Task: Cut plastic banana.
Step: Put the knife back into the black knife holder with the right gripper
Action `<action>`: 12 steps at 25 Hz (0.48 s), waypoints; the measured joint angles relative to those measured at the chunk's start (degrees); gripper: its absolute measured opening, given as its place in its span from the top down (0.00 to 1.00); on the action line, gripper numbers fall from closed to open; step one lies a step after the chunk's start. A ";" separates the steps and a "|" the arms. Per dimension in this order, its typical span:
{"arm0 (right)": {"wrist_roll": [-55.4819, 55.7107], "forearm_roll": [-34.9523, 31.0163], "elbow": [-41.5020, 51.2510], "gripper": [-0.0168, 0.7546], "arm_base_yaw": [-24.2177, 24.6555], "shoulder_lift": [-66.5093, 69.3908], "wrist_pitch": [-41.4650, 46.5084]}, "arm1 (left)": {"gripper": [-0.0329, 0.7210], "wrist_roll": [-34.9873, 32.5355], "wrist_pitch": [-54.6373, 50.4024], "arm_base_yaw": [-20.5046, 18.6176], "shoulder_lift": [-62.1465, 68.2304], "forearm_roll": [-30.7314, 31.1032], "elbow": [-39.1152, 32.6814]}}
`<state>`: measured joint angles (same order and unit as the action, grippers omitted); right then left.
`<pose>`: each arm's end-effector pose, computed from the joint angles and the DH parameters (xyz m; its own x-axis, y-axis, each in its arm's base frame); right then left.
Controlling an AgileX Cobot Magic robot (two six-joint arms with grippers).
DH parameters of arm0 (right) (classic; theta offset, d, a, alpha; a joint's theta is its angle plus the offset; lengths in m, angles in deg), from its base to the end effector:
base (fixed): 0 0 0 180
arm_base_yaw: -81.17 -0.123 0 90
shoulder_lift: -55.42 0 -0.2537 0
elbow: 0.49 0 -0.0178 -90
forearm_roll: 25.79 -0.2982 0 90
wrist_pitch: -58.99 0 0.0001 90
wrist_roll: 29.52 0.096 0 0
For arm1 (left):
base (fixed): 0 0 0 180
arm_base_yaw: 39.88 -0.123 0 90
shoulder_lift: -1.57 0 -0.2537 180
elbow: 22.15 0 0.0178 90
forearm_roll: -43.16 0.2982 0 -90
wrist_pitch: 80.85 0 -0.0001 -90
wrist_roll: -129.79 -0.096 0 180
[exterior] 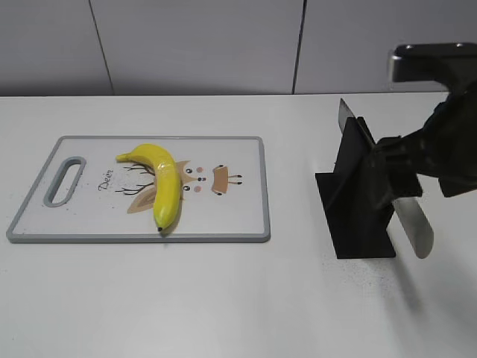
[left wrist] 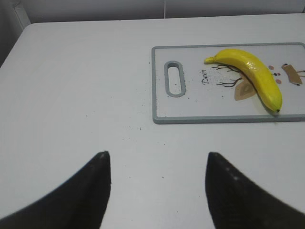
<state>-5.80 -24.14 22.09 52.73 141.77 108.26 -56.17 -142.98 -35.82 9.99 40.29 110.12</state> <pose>0.2712 0.1445 0.2071 -0.9340 -0.0681 -0.3507 -0.1186 0.9851 0.1244 0.0707 -0.0093 0.2956 -0.4618 0.1134 -0.8797 0.1473 0.9878 0.0500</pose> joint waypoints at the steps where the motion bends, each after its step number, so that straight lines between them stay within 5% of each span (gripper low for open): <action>1: -1.07 -0.52 0.00 0.12 0.00 -2.15 0.32 | 0.17 0.00 0.00 0.00 0.00 0.00 0.00; 12: -13.95 -2.69 3.43 0.17 0.00 -25.19 5.40 | 0.17 0.00 0.00 0.00 0.00 0.00 0.00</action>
<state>-19.76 -26.84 25.52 52.73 116.58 113.65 -56.17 -142.98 -35.82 9.99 40.29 110.12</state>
